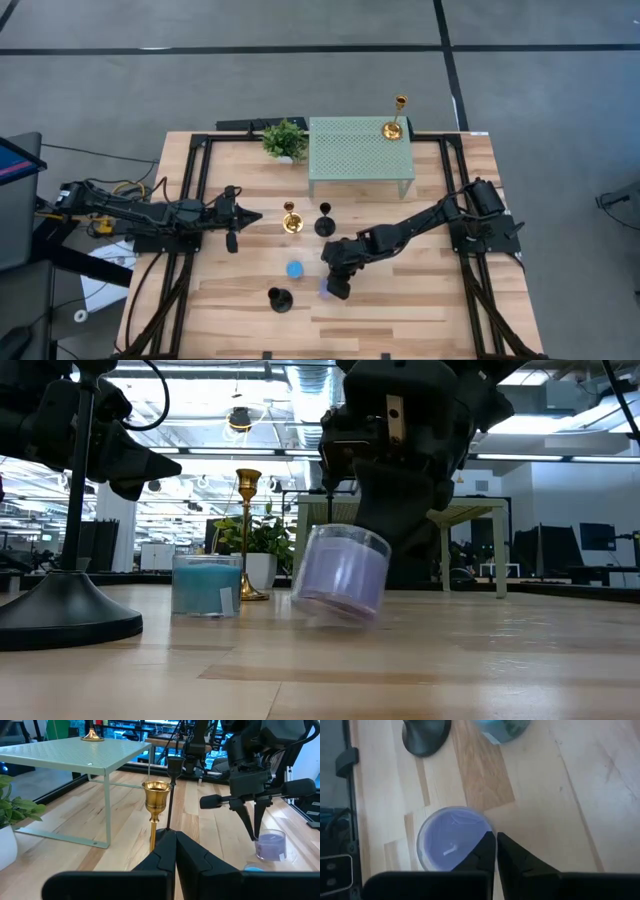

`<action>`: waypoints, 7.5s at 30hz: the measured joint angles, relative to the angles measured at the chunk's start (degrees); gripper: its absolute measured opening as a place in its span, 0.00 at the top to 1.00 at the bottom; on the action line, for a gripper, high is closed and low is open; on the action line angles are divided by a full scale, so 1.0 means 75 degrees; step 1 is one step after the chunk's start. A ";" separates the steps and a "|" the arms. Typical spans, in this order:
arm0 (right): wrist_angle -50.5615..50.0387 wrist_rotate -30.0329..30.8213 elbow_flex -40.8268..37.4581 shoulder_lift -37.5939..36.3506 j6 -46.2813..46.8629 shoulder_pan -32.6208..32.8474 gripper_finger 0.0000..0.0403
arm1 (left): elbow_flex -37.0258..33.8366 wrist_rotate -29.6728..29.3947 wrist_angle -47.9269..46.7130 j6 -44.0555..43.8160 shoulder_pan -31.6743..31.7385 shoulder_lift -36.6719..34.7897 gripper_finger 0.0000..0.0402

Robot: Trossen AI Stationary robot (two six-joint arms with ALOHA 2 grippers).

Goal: Pick & Place candle stick holders
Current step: Put the violet scented candle on the shelf, then put the bottom black scented candle on the shelf

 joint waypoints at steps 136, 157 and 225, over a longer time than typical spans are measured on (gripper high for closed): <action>-0.8156 0.1043 0.6955 0.0411 -0.9270 -0.7587 1.00 | 0.0000 -0.0148 0.0344 0.0032 0.0000 0.0597 0.98; -0.8354 0.0793 0.6955 0.0411 -0.9020 -0.7590 1.00 | 0.0000 -0.0145 0.0344 0.0032 0.0000 0.0597 0.98; -1.0129 0.1776 0.8980 -0.1310 -0.7520 -0.4497 0.86 | -0.0003 -0.0142 0.0341 0.0029 -0.0001 0.0600 0.98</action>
